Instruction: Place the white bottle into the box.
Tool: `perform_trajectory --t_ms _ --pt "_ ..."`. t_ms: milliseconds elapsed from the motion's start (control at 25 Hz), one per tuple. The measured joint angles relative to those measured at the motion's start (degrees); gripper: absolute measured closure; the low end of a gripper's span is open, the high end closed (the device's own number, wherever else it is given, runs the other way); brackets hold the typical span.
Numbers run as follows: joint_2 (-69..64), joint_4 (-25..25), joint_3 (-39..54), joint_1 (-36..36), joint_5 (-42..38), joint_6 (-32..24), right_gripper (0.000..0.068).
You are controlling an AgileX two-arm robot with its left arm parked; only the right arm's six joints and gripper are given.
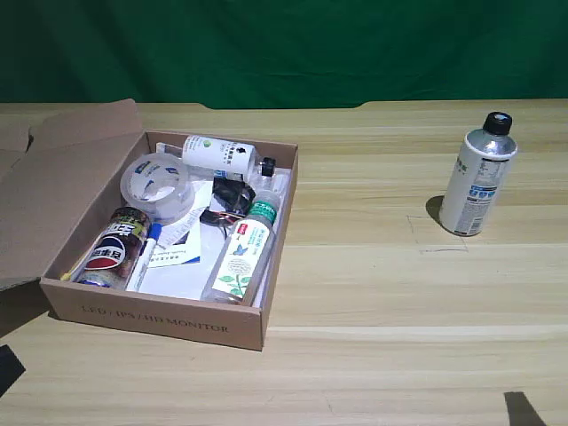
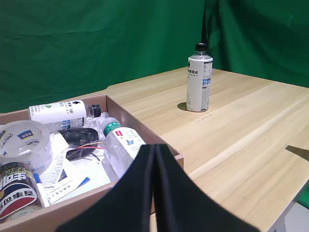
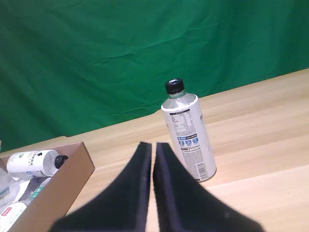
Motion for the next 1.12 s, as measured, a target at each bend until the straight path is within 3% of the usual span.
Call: perform_trajectory --t_ms 640,880,1000,1080,1120 --pt "0.0 0.1 -0.6 0.0 0.2 0.6 0.068" --pt "2.1 0.1 -3.8 0.0 -2.2 -6.2 0.0666" --pt "9.1 0.1 -5.4 0.0 -5.5 -8.9 0.0575" --pt "14.7 0.0 -6.8 0.0 -6.7 -9.4 0.0463" --pt "17.7 -0.1 -7.6 0.0 -7.0 -9.4 0.0372"
